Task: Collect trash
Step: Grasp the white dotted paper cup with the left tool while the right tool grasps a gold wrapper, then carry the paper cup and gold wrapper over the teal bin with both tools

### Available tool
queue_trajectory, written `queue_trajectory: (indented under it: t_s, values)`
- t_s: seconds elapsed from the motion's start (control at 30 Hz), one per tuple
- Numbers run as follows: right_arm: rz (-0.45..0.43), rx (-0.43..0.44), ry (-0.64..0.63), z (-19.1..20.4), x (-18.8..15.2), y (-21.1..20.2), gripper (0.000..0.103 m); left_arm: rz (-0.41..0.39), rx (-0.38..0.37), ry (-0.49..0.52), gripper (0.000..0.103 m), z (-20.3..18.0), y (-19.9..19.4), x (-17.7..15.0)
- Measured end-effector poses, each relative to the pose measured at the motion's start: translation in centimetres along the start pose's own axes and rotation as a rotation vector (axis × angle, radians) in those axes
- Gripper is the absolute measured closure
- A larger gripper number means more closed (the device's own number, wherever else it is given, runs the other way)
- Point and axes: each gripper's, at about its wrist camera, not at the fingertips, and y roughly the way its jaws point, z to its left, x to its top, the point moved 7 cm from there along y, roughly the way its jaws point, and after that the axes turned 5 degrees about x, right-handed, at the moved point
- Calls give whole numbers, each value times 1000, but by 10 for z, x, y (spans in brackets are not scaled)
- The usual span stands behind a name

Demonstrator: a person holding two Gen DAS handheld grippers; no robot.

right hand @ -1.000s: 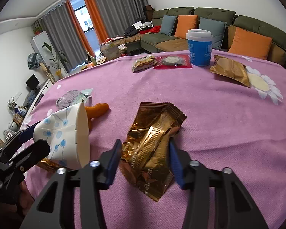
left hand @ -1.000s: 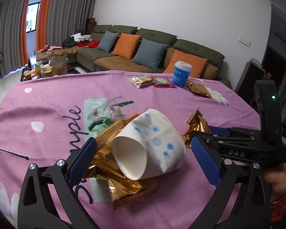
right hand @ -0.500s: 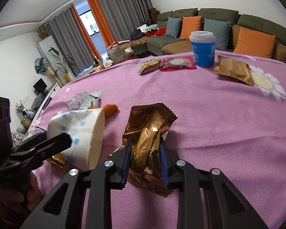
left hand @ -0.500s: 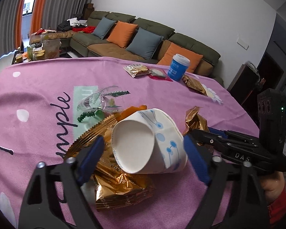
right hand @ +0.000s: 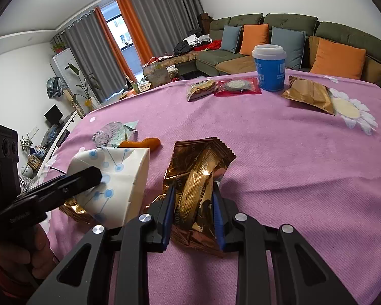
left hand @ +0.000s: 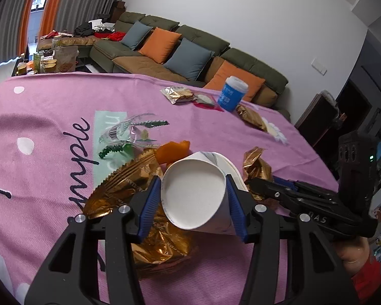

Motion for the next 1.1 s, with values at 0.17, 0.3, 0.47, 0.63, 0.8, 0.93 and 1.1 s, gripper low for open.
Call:
queue_trajectory:
  t_s: [0.17, 0.3, 0.47, 0.63, 0.8, 0.93, 1.1]
  values:
    - [-31, -7, -5, 4, 3, -14, 78, -66, 0, 21, 53, -8, -23, 7]
    - [-70, -5, -28, 14, 10, -30, 78, -134, 19, 22, 53, -7, -54, 16]
    - [-133, 18, -71, 37, 18, -56, 78, -224, 81, 37, 53, 0, -99, 20]
    - [-180, 49, -119, 63, 18, -81, 78, -298, 149, 27, 53, 14, -152, 17]
    - [-205, 79, -161, 87, 9, -98, 78, -372, 204, 15, 53, 22, -206, 6]
    - [-222, 100, -188, 104, -2, -111, 78, -407, 234, 13, 53, 22, -240, -9]
    - [-247, 136, -229, 130, -15, -130, 78, -456, 276, -1, 53, 23, -284, -32]
